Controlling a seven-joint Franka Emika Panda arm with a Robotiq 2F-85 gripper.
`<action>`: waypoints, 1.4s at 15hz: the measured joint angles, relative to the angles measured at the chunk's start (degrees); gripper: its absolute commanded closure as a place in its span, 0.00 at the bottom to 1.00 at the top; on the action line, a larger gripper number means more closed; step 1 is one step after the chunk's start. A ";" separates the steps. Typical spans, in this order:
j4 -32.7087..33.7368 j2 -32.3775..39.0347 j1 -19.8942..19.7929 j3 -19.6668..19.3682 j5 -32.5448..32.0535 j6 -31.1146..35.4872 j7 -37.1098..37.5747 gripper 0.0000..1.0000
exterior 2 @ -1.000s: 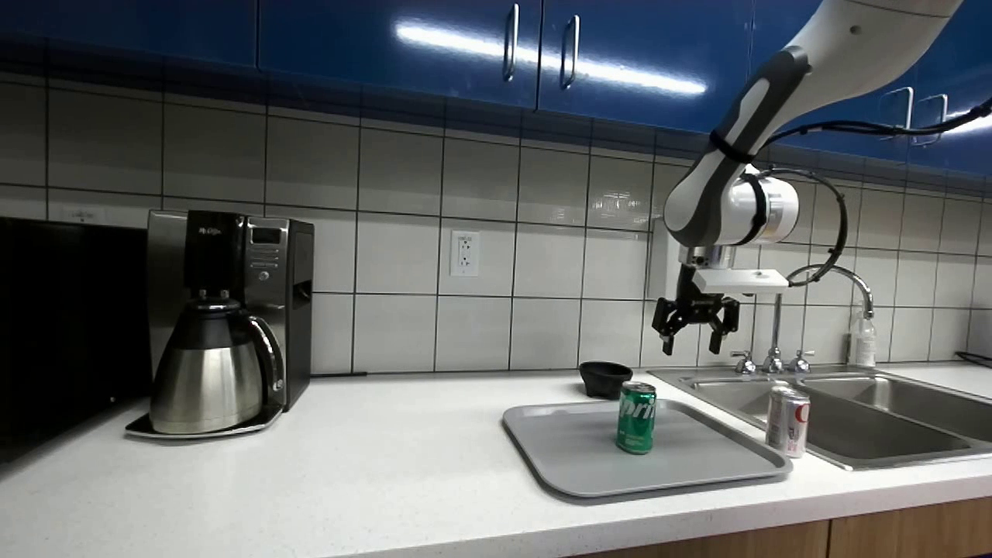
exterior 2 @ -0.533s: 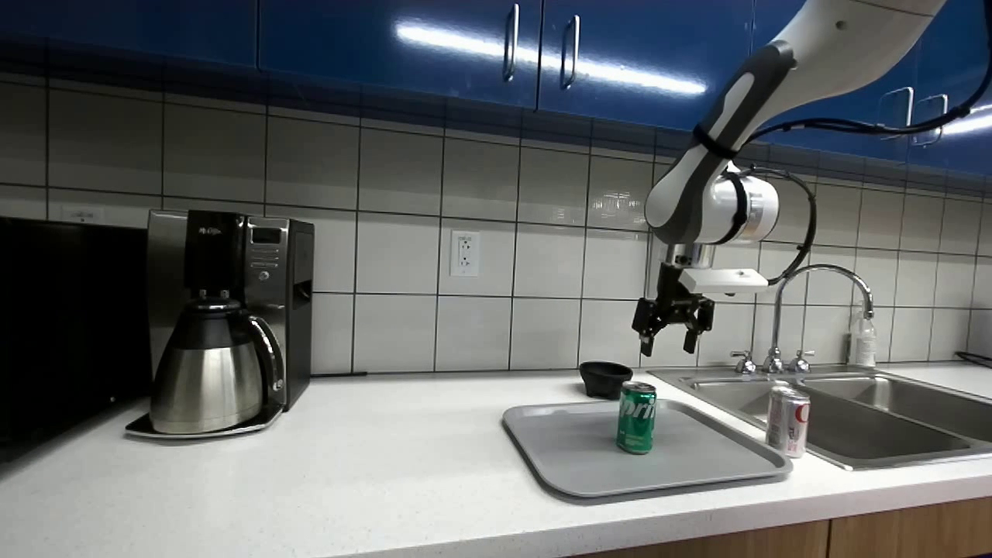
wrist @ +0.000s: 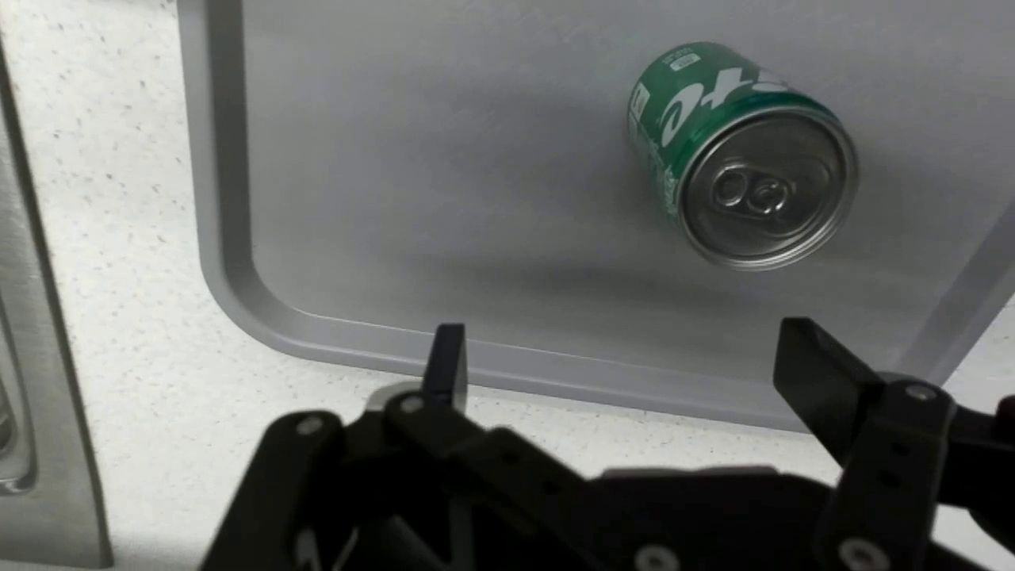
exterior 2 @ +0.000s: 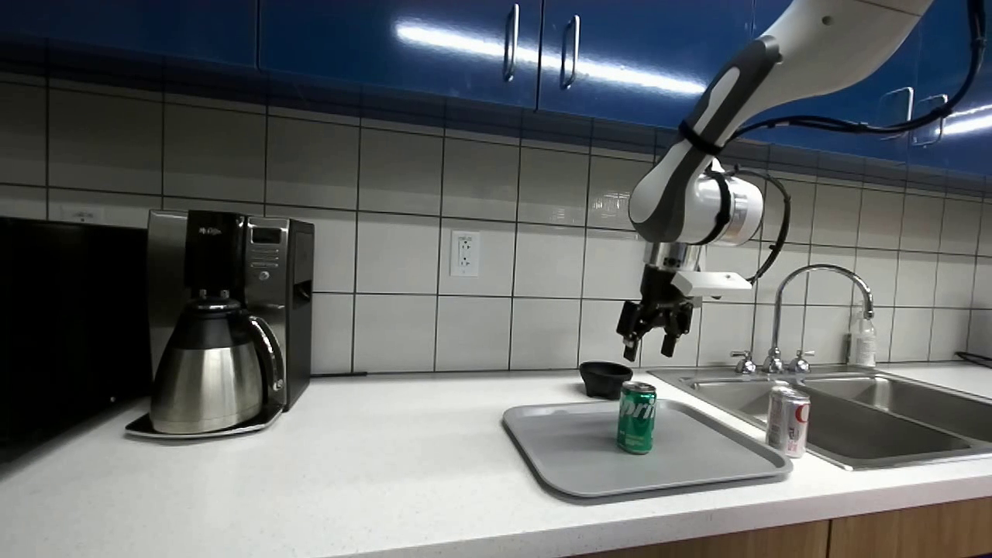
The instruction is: Pick up the silver coke can and put it on the kitchen counter to the right of the gray tray, pick up the green sprite can and put it on the kitchen counter to the left of the gray tray
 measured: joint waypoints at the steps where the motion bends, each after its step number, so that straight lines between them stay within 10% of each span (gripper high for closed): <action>1: -0.09 0.01 0.09 0.37 0.36 0.00 -1.02 0.00; 21: -0.63 6.66 1.29 2.56 -1.40 0.00 -6.40 0.00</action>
